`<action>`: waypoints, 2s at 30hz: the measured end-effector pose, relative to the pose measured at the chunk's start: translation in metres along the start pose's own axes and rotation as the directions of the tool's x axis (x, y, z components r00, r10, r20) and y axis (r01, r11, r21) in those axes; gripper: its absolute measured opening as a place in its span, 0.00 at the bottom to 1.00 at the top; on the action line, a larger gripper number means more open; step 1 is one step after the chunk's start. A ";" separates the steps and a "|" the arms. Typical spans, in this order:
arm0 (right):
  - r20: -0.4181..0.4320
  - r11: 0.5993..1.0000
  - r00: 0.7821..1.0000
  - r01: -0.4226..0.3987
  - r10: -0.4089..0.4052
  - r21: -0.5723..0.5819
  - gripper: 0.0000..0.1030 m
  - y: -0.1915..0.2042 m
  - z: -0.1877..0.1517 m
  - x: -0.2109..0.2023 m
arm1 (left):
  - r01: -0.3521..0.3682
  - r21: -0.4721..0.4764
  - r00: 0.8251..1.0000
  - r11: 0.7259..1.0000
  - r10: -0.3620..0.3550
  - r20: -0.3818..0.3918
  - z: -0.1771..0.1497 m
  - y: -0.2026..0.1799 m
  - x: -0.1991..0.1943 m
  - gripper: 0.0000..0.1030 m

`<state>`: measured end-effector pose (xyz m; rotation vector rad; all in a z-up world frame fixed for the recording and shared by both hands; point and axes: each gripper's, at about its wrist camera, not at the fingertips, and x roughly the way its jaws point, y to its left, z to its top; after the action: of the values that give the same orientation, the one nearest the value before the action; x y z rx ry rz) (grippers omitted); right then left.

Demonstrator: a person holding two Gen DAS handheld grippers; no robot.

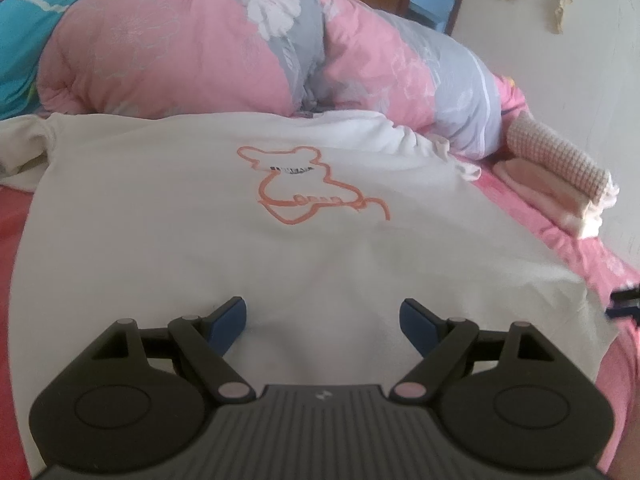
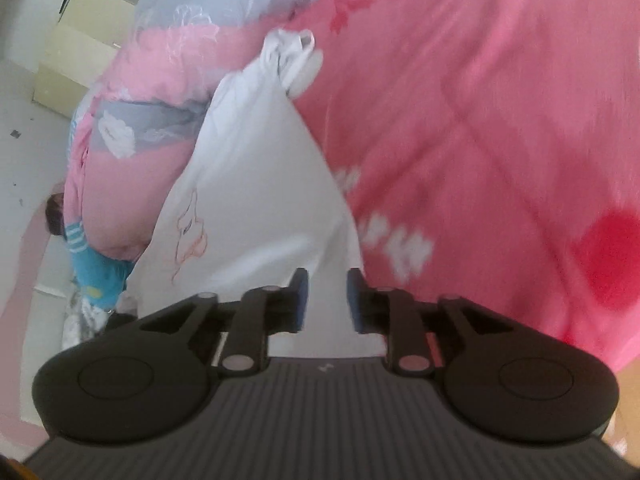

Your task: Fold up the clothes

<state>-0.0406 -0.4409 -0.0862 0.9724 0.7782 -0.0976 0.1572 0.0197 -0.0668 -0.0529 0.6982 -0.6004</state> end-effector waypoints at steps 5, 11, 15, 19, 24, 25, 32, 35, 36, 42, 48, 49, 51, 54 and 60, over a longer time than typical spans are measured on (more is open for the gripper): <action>-0.037 0.998 0.999 -0.003 0.001 -0.058 0.28 0.006 -0.019 0.010 | 0.021 -0.015 1.000 1.000 -0.020 0.015 -0.001 0.000 -0.014 0.83; -0.014 0.972 0.996 0.080 -0.085 -0.223 0.09 0.024 -0.027 0.011 | 0.061 0.007 0.998 0.998 -0.061 0.023 -0.004 -0.009 -0.022 0.83; 0.037 0.981 0.996 0.092 -0.087 -0.171 0.22 0.018 -0.025 -0.003 | 0.085 0.016 0.996 0.996 -0.085 0.024 -0.005 -0.014 -0.025 0.83; 0.056 0.990 0.994 0.097 -0.092 -0.104 0.46 0.005 -0.018 -0.004 | 0.086 0.022 0.996 0.996 -0.086 0.011 -0.007 -0.016 -0.024 0.83; 0.017 0.954 0.989 0.148 -0.148 -0.263 0.11 0.020 -0.032 0.018 | 0.086 0.029 0.996 0.996 -0.086 -0.006 -0.009 -0.017 -0.021 0.83; 0.017 0.943 0.988 0.152 -0.154 -0.295 0.06 0.024 -0.035 0.018 | 0.086 0.031 0.996 0.996 -0.086 -0.010 -0.010 -0.018 -0.021 0.83; 0.078 0.894 0.988 0.156 -0.136 -0.419 0.05 0.053 -0.036 -0.028 | 0.132 0.010 0.991 0.991 -0.131 -0.023 -0.010 -0.015 -0.025 0.83; 0.025 0.874 0.977 0.202 -0.213 -0.443 0.05 0.047 -0.037 -0.018 | 0.135 0.015 0.990 0.991 -0.134 -0.045 -0.012 -0.017 -0.021 0.83; -0.002 0.866 0.968 0.222 -0.250 -0.449 0.05 0.042 -0.038 -0.008 | 0.133 0.021 0.990 0.991 -0.132 -0.051 -0.012 -0.017 -0.020 0.83; 0.036 0.855 0.950 0.296 -0.311 -0.425 0.26 0.032 -0.026 -0.005 | 0.116 0.044 0.992 0.992 -0.113 -0.060 -0.014 -0.017 -0.019 0.83; 0.168 0.885 0.951 0.305 -0.261 -0.351 0.34 0.038 0.016 -0.019 | 0.104 0.068 0.993 0.992 -0.100 -0.057 -0.017 -0.020 -0.017 0.83; 0.173 0.889 0.956 0.286 -0.238 -0.359 0.37 0.043 0.023 -0.013 | 0.100 0.075 0.994 0.992 -0.095 -0.057 -0.018 -0.020 -0.016 0.83; 0.180 0.883 0.965 0.247 -0.189 -0.398 0.44 0.056 0.044 0.012 | 0.091 0.089 0.995 0.992 -0.086 -0.056 -0.018 -0.021 -0.014 0.83; 0.166 0.876 0.976 0.204 -0.144 -0.437 0.44 0.077 0.079 0.062 | 0.081 0.098 0.996 0.992 -0.076 -0.053 -0.019 -0.021 -0.011 0.84; 0.122 0.895 0.983 0.179 -0.141 -0.409 0.44 0.105 0.164 0.165 | 0.084 0.079 0.996 0.993 -0.080 -0.049 -0.016 -0.015 -0.008 0.84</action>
<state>0.2125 -0.4635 -0.0645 0.4908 0.7560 -0.1107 0.1348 0.0134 -0.0711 0.0078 0.7179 -0.7102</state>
